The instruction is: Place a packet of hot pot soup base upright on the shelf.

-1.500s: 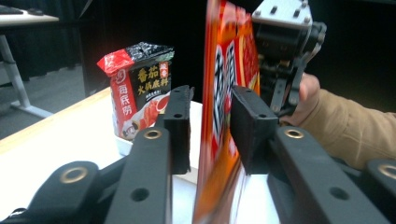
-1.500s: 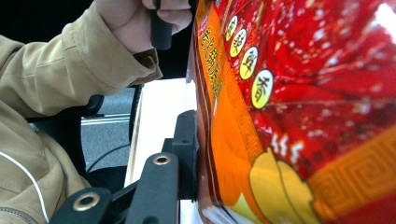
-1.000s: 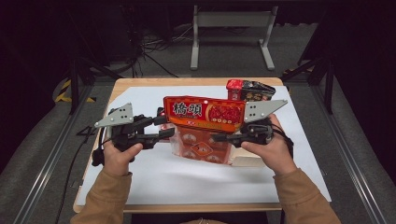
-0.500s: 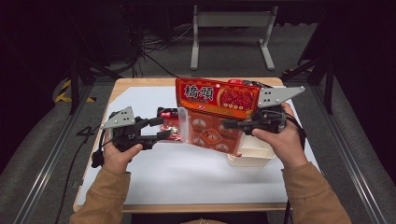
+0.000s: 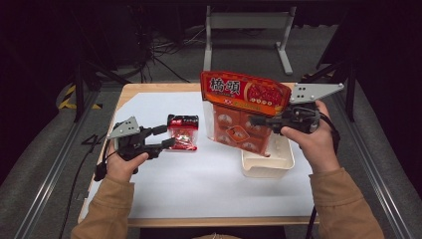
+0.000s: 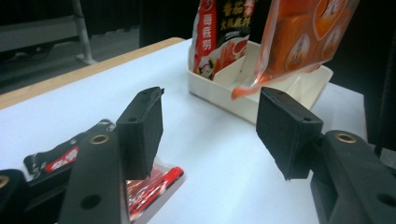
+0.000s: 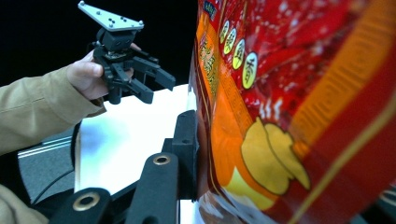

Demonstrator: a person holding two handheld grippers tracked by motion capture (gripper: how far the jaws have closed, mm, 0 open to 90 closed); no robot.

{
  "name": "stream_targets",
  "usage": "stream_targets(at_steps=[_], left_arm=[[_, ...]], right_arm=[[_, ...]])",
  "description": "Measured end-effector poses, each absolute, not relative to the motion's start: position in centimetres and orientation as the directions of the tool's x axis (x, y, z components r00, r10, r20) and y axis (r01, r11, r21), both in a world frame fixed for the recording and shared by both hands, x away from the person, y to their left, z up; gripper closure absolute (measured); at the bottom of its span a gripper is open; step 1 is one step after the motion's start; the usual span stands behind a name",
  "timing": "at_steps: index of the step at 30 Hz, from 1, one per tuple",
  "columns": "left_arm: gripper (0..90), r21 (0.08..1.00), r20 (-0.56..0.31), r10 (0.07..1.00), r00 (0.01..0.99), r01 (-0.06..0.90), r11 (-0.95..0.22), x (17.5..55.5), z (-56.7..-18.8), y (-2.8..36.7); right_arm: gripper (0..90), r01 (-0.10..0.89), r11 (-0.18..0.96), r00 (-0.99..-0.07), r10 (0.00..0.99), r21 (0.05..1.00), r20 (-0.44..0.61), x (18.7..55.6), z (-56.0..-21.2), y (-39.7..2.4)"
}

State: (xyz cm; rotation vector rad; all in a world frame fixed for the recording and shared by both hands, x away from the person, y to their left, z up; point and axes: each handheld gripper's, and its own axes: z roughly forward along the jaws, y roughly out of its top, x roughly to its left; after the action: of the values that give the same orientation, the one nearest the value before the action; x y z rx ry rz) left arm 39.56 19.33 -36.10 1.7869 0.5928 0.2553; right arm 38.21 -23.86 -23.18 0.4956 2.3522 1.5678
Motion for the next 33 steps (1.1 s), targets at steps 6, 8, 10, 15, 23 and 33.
stream_targets(at_steps=[6,8,10,15,23,33], left_arm=[[38.7,0.937,-0.145,0.525,0.839,0.287,-0.198,40.0,-36.7,19.7],[37.8,0.937,-0.148,0.531,0.834,0.291,-0.195,40.2,-36.9,19.8],[37.3,0.936,-0.143,0.547,0.825,0.293,-0.197,40.2,-37.1,20.0],[36.2,0.939,-0.128,0.572,0.810,0.285,-0.193,40.3,-37.2,20.4],[32.0,0.949,-0.120,0.606,0.787,0.270,-0.163,40.4,-37.7,20.8],[27.6,0.940,-0.120,0.624,0.772,0.291,-0.180,40.7,-38.1,20.9]], right_arm=[[70.3,0.132,0.343,-0.886,0.462,0.930,-0.044,38.5,-23.0,-25.3],[70.3,0.133,0.339,-0.877,0.479,0.931,-0.049,38.6,-23.0,-25.9],[70.3,0.134,0.336,-0.869,0.491,0.932,-0.053,38.7,-23.0,-26.3],[70.3,0.140,0.325,-0.851,0.523,0.935,-0.054,39.0,-23.1,-27.3],[70.3,0.153,0.302,-0.816,0.576,0.941,-0.052,39.4,-23.3,-28.9],[70.3,0.160,0.268,-0.782,0.622,0.950,-0.044,39.7,-23.9,-30.1]])
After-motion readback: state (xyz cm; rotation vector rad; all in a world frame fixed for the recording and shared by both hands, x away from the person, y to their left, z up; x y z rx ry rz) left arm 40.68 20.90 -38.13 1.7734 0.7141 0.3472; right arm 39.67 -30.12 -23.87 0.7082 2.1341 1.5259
